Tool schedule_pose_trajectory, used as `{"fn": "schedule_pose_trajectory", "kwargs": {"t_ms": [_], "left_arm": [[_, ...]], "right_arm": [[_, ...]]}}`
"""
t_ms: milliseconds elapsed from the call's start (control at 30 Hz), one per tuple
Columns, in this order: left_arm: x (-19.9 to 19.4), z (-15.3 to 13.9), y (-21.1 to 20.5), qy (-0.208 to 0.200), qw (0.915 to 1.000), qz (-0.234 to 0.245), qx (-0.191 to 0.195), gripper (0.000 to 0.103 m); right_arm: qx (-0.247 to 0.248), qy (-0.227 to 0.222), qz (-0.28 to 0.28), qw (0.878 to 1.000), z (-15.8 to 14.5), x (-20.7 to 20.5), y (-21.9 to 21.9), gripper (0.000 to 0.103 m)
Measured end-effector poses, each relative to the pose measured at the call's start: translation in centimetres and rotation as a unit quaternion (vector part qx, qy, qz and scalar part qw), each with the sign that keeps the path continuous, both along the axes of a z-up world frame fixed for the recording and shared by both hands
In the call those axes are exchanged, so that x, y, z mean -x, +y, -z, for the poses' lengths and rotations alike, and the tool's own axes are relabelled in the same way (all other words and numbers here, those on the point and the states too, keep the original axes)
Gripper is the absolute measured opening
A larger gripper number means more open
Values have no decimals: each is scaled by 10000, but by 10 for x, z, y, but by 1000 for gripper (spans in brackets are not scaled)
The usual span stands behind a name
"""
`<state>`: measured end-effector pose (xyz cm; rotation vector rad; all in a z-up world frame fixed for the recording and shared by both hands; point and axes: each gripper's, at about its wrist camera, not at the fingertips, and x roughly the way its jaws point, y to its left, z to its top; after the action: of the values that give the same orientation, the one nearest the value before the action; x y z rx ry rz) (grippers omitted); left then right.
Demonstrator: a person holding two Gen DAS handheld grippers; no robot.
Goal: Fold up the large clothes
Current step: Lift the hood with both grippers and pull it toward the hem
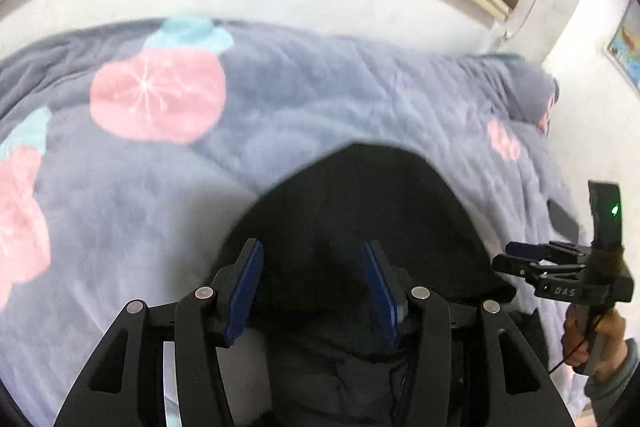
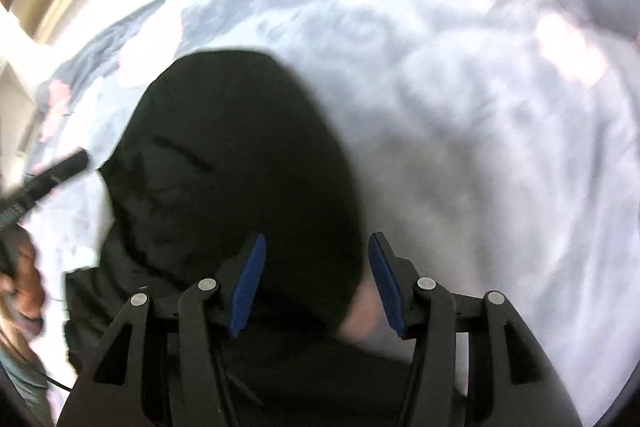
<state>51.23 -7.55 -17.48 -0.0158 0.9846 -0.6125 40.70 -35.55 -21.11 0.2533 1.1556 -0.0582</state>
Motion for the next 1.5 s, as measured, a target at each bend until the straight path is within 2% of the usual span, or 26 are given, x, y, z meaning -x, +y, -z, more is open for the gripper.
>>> {"fn": "schedule_pose_trajectory", "kwargs": {"t_ms": [100,200,267,300,433,500,567,600,667,700,833,967,1200,1367,1500], "left_arm": [[-22,12,4,169,9997,-147,-46,54],[-55,46,6,803,9964,-239,152,54],[-74,72,4,1394,9887,-259,495,54],[-79,82,4,1554,9856,-271,608,54],[-91,100,8,2031,9713,-182,1227,54],[-93,102,4,2163,9668,-173,1351,54],[-86,102,4,2033,9695,-317,1332,50],[-81,99,3,1912,9725,-321,1287,36],[-66,88,2,1655,9791,-188,1168,21],[-60,82,2,1560,9809,-131,1158,17],[-21,36,14,1021,9865,176,1270,14],[28,-12,37,504,9897,283,1310,14],[120,-74,87,-7,9897,156,1422,14],[193,-101,114,-209,9908,-61,1334,14],[248,-113,126,-368,9920,-239,1185,12]], "right_arm": [[-132,1,125,9998,0,-10,-14,56],[-688,107,237,9973,16,-22,-32,57],[-1262,319,228,9912,37,-37,-39,57],[-1484,433,228,9877,48,-43,-40,57],[-2001,565,132,9781,70,-53,-40,61],[-2065,556,48,9769,73,-56,-38,61],[-2069,581,7,9766,75,-59,-34,58],[-2005,512,-79,9783,71,-59,-31,47],[-1821,329,-194,9825,58,-51,-25,35],[-1697,198,-270,9849,49,-45,-22,27],[-1166,-288,-595,9910,4,-24,-9,23],[-598,-779,-1015,9900,-46,9,15,20],[276,-1352,-1689,9759,-115,88,77,19],[639,-1474,-1998,9666,-143,147,100,18],[1138,-1490,-2376,9531,-159,187,114,17]]}}
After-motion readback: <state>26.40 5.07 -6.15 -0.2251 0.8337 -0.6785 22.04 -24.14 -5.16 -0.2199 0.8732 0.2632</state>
